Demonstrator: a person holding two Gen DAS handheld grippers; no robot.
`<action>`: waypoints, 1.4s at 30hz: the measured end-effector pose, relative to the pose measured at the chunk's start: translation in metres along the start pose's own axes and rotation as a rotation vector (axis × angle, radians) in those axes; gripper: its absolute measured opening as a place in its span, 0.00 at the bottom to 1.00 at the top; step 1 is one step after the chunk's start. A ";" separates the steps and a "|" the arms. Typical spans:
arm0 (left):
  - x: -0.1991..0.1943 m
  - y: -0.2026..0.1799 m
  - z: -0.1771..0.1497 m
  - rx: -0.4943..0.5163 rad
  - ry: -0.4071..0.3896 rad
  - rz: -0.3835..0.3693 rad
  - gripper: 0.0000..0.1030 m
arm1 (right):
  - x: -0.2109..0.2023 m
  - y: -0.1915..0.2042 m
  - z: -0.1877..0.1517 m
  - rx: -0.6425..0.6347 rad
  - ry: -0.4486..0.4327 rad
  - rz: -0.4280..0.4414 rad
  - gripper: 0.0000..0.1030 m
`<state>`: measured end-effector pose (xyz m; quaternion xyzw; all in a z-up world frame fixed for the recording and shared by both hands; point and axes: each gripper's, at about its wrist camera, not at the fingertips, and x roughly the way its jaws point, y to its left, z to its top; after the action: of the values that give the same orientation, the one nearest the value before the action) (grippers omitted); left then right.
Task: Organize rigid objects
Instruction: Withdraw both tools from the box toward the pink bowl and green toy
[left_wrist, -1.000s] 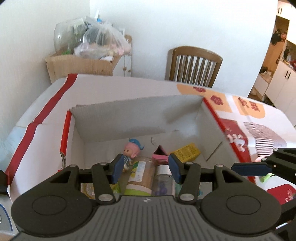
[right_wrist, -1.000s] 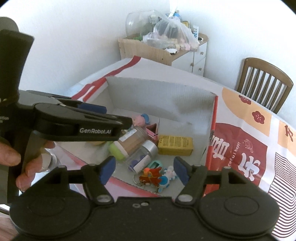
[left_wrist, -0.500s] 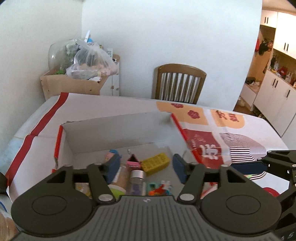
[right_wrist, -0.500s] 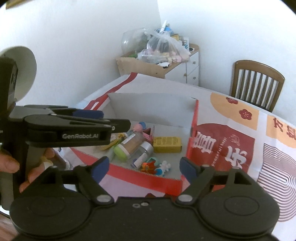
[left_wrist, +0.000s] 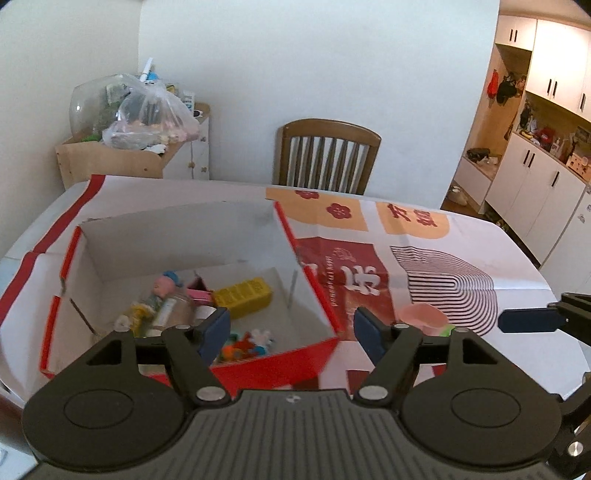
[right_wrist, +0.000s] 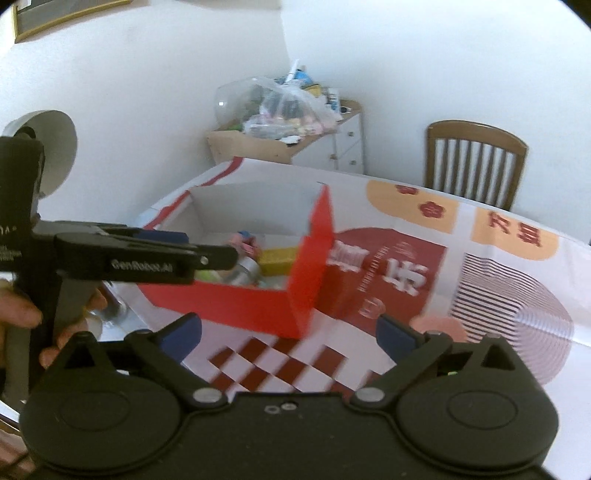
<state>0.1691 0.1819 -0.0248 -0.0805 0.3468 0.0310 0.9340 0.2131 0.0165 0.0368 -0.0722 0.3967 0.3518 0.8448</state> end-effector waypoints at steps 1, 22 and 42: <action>0.000 -0.006 -0.002 0.004 -0.005 0.004 0.76 | -0.004 -0.006 -0.004 0.001 -0.001 -0.010 0.98; 0.069 -0.123 -0.011 0.038 0.103 -0.126 0.82 | -0.002 -0.109 -0.061 -0.058 0.020 -0.106 1.00; 0.184 -0.172 -0.018 0.142 0.255 -0.088 0.82 | 0.085 -0.168 -0.071 -0.237 0.160 -0.002 0.98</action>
<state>0.3165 0.0098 -0.1361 -0.0326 0.4599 -0.0449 0.8862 0.3159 -0.0905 -0.0989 -0.1996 0.4184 0.3885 0.7964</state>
